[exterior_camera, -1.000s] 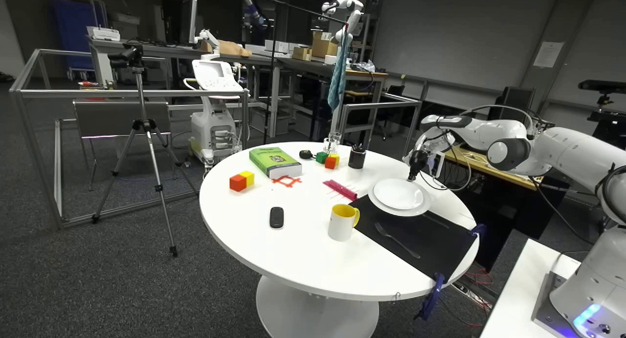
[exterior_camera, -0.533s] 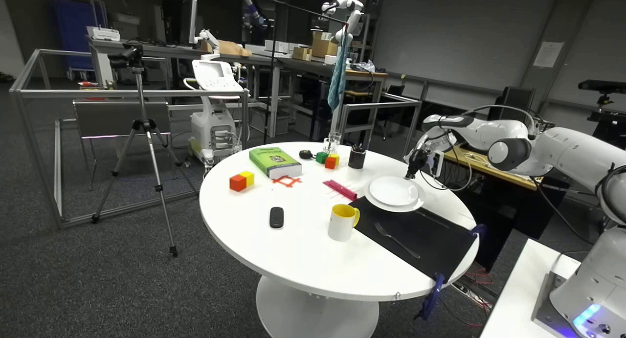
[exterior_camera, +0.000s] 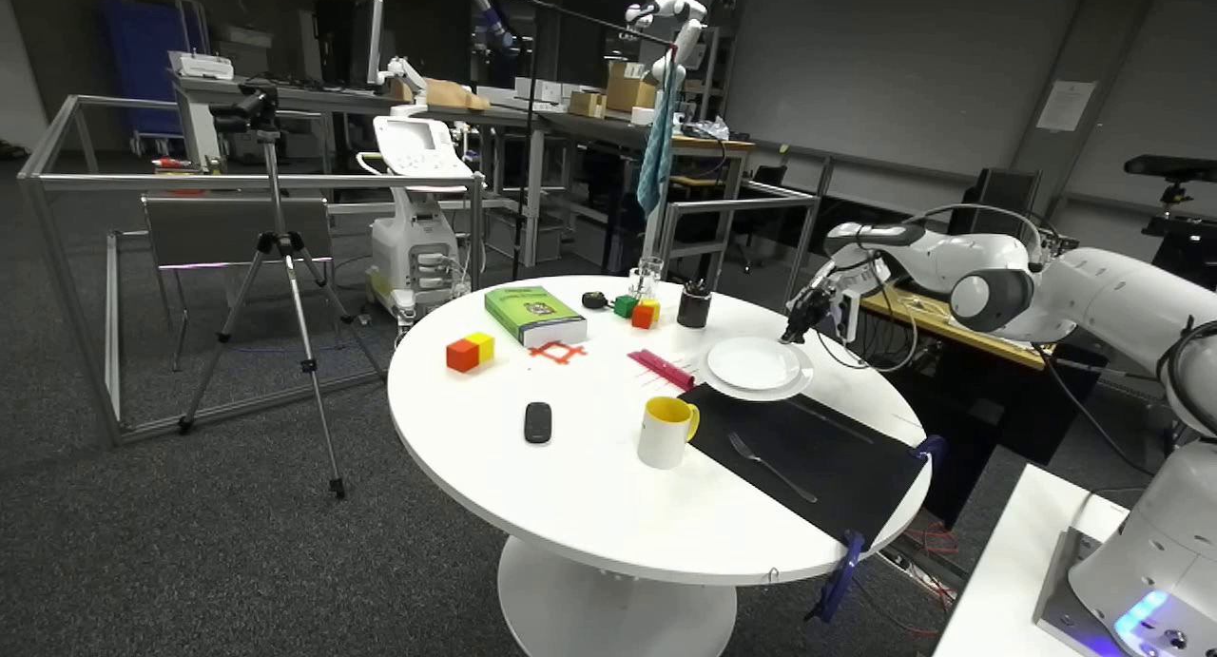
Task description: Move the plates backwards
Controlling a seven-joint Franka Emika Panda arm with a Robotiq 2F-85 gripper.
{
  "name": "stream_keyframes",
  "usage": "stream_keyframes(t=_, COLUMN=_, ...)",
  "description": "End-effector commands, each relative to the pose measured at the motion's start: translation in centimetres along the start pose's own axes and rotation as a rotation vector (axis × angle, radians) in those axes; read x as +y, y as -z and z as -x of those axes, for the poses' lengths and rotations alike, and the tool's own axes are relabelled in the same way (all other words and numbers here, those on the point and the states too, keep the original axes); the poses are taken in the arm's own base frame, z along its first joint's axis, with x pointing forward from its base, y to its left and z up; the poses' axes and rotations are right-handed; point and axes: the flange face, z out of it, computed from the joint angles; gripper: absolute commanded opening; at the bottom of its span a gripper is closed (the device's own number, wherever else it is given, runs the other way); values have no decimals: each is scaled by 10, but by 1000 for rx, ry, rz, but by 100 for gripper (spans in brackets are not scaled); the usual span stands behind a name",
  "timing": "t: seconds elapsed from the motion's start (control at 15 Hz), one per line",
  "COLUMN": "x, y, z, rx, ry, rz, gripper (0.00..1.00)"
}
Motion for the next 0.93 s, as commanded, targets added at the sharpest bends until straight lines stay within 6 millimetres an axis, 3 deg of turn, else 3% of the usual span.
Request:
stream_keyframes(t=0.0, x=-13, y=13, z=-3, rx=66, ry=-7, rz=-75, gripper=1)
stream_keyframes(t=0.87, x=-8, y=22, z=-16, rx=191, ry=-59, rz=-68, gripper=1)
